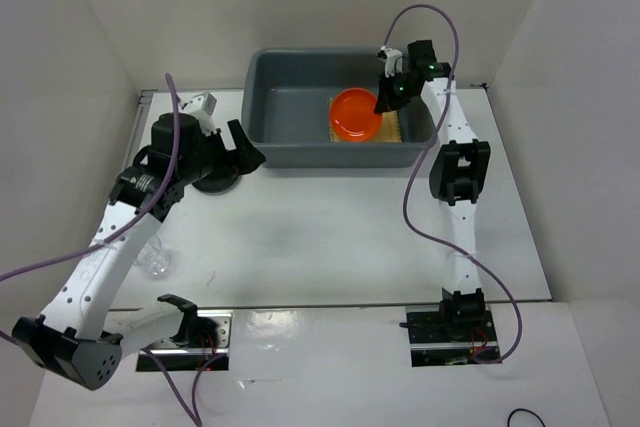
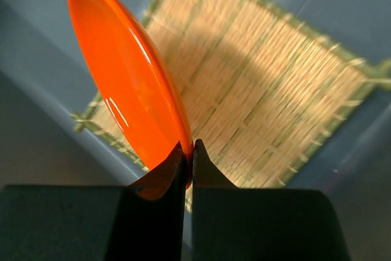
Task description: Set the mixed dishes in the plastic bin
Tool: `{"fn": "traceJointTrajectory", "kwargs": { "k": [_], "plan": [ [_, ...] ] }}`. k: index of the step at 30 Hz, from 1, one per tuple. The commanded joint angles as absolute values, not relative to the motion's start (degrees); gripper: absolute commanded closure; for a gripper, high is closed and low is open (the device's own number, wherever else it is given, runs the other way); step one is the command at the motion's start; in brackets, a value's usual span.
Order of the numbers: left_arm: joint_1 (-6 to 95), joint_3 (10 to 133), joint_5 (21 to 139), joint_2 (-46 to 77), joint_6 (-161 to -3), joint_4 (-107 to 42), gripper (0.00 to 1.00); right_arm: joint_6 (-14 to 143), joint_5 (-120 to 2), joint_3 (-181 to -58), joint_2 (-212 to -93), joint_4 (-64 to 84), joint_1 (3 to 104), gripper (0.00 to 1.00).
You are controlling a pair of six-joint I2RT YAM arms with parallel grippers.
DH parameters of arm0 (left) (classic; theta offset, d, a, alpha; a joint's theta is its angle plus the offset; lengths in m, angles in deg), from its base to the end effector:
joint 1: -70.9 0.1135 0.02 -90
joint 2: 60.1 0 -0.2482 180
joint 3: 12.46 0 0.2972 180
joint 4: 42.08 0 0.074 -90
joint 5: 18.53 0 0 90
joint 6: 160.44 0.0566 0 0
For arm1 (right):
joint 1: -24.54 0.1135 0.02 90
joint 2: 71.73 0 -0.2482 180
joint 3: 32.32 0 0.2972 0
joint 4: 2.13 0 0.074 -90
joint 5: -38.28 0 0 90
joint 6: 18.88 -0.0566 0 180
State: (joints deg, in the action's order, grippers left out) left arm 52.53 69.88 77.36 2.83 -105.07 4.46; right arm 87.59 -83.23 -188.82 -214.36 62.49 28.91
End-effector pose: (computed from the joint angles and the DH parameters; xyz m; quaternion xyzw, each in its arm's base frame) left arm 0.2860 -0.1011 0.3739 -0.0940 0.8473 -0.2716 0.4466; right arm 0.5792 0.0739 0.2407 -0.2536 0.8751 0.2203 0.3484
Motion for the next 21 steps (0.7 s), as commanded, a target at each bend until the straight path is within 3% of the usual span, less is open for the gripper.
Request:
{"fn": "traceJointTrajectory", "kwargs": {
  "k": [1,8,10,12,14,18,21],
  "plan": [
    [53.0,69.0,75.9,-1.0,-104.7,3.8,0.0,88.6,-80.0,-193.0,-213.8,62.9,28.9,1.0],
    [53.5,67.6,75.3,-3.2,-103.0,3.3,0.0,90.9,-70.9,-191.8,-218.1,62.3,28.9,1.0],
    [53.5,67.7,76.0,-3.2,-101.8,2.6,0.0,90.9,-67.7,-191.3,-218.6,62.3,28.9,0.96],
    [53.5,66.8,76.8,-3.2,-101.8,0.2,0.0,91.4,-67.2,-191.9,-218.6,61.8,28.9,0.78],
    [53.5,65.1,76.8,-3.9,-102.5,-1.7,0.0,90.8,-68.0,-192.9,-218.6,61.8,28.9,0.72],
    [53.5,62.3,75.1,-6.4,-103.7,-5.6,0.0,89.0,-69.1,-196.3,-217.3,61.8,29.4,0.31],
    [54.5,61.0,70.8,-9.0,-106.7,-7.1,0.0,89.0,-69.1,-199.1,-215.3,61.3,29.4,0.21]
  ]
}}
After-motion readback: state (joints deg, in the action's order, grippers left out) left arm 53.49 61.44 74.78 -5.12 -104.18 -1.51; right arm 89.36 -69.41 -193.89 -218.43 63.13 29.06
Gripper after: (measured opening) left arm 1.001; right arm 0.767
